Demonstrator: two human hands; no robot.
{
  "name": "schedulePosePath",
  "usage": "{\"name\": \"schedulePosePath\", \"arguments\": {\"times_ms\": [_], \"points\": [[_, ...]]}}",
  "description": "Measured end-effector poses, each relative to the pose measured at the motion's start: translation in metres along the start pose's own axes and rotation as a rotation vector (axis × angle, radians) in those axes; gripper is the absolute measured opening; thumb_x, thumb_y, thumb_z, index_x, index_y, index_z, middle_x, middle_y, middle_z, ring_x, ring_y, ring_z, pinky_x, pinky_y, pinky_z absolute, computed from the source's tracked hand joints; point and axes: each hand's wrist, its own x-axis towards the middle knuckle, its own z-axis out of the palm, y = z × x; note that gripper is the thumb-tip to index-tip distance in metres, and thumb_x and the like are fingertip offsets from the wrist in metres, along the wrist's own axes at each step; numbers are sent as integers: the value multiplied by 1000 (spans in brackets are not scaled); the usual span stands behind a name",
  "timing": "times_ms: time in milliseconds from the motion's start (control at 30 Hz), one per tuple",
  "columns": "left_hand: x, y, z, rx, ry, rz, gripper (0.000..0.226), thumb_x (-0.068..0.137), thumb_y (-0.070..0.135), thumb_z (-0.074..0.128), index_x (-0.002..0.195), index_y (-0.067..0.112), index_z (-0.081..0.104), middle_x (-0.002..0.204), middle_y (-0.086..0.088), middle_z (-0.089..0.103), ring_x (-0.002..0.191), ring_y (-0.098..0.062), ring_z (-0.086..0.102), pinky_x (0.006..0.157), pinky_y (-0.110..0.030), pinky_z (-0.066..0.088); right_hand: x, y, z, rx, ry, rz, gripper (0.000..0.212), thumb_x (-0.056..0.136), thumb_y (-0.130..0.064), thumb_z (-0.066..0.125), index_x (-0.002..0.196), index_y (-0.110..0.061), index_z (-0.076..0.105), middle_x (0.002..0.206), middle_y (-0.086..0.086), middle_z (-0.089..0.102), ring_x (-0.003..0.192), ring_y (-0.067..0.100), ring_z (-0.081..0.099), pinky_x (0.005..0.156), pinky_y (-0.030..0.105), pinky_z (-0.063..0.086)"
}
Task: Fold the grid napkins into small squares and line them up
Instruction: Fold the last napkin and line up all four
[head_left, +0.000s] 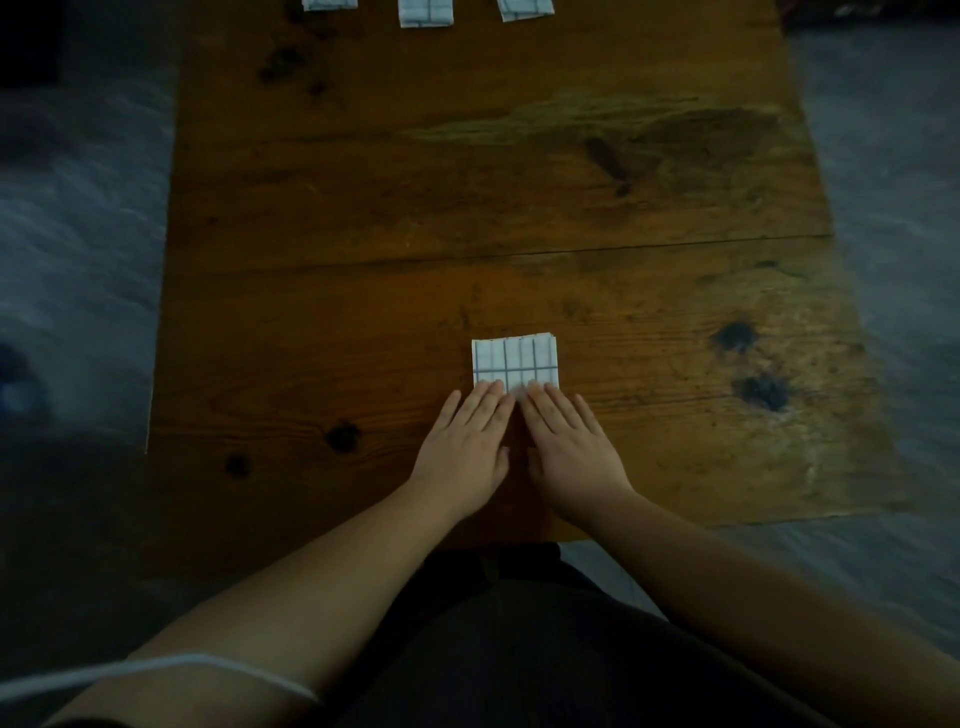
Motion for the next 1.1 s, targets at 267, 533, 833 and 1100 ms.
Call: {"name": "schedulePosePath", "arguments": {"times_ms": [267, 533, 833, 1100], "points": [[-3, -15, 3, 35, -46, 21, 63, 107, 44, 24, 161, 22, -1, 169, 1, -6, 155, -16, -11, 126, -43, -3, -7, 7, 6, -11, -43, 31, 65, 105, -39, 30, 161, -19, 3, 170, 1, -2, 155, 15, -9, 126, 44, -2], [-14, -17, -1, -14, -4, -26, 65, 107, 44, 24, 161, 19, -3, 169, -1, -6, 154, -15, -13, 126, -40, -4, -15, 11, 2, 80, 4, 105, 68, 105, -38, 33, 162, -17, 2, 170, 2, -1, 156, 16, -7, 127, 42, 0], [-5, 1, 3, 10, -50, -15, 65, 107, 43, 25, 161, 17, -1, 170, -3, -5, 155, -16, -9, 127, -42, 3, 5, 8, 5, -27, -42, -25, 64, 106, -40, 29, 162, -24, 2, 169, -4, -4, 154, 12, -12, 124, 42, -9], [-9, -5, 2, -76, -37, -54, 64, 107, 42, 26, 161, 17, 1, 170, -1, -3, 155, -14, -8, 127, -38, -1, -4, 42, -6, -7, -57, 20, 63, 107, -42, 27, 162, -22, 4, 170, -2, 1, 156, 14, -6, 126, 42, -4]]}}
